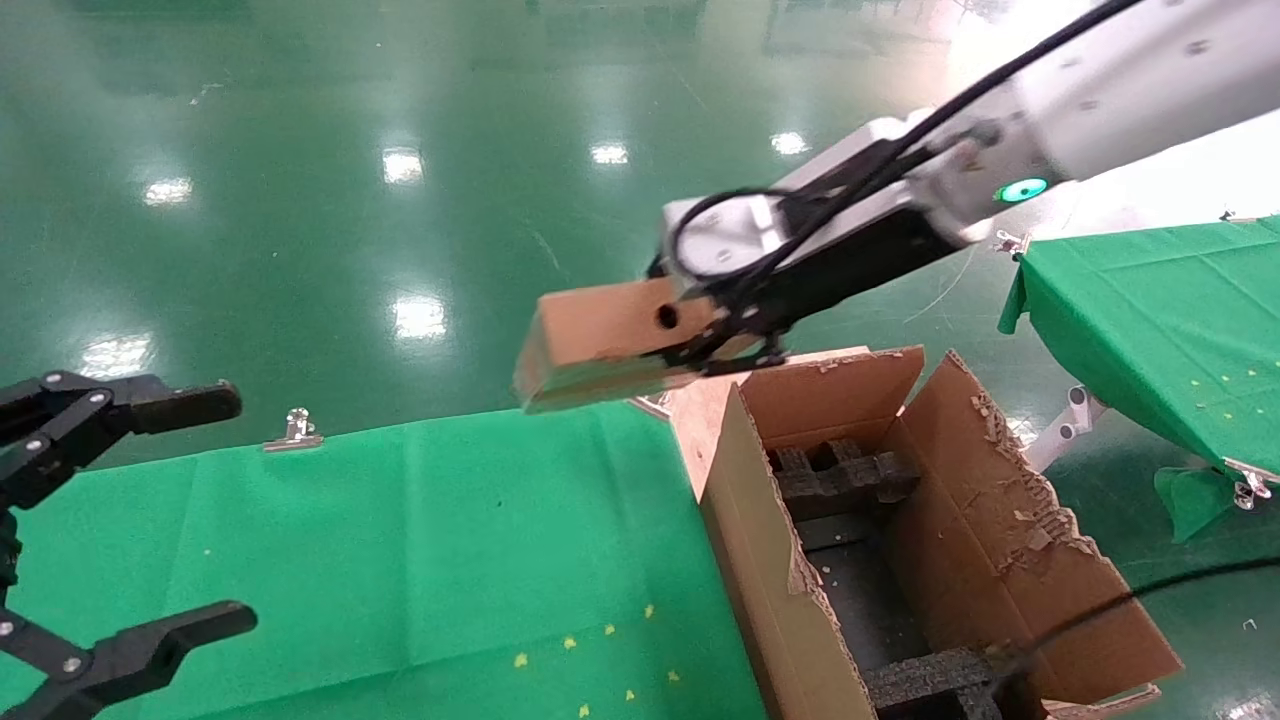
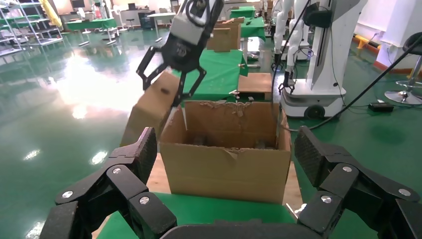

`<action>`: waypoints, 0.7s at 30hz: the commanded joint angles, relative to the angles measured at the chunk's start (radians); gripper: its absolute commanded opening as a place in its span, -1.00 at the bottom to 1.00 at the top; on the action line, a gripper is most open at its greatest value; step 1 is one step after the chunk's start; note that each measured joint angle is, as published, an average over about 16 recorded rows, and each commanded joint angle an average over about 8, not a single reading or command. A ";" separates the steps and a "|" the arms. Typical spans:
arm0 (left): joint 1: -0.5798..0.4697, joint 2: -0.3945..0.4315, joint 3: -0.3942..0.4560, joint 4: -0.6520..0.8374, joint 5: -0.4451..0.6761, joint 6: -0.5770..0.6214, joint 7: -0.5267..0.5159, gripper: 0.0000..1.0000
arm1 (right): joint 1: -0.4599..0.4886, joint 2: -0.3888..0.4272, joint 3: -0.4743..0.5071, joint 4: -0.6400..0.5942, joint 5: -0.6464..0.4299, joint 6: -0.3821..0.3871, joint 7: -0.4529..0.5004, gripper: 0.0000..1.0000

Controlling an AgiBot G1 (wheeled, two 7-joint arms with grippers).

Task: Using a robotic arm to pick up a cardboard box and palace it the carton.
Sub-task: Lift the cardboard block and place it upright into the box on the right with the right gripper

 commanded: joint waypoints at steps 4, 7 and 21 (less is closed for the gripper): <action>0.000 0.000 0.000 0.000 0.000 0.000 0.000 1.00 | 0.028 0.090 -0.017 0.010 0.018 -0.006 0.011 -1.00; 0.000 0.000 0.000 0.000 0.000 0.000 0.000 1.00 | 0.044 0.168 -0.036 0.034 0.026 -0.008 0.028 -1.00; 0.000 0.000 0.000 0.000 0.000 0.000 0.000 1.00 | 0.050 0.504 -0.134 0.138 0.050 0.002 0.106 -1.00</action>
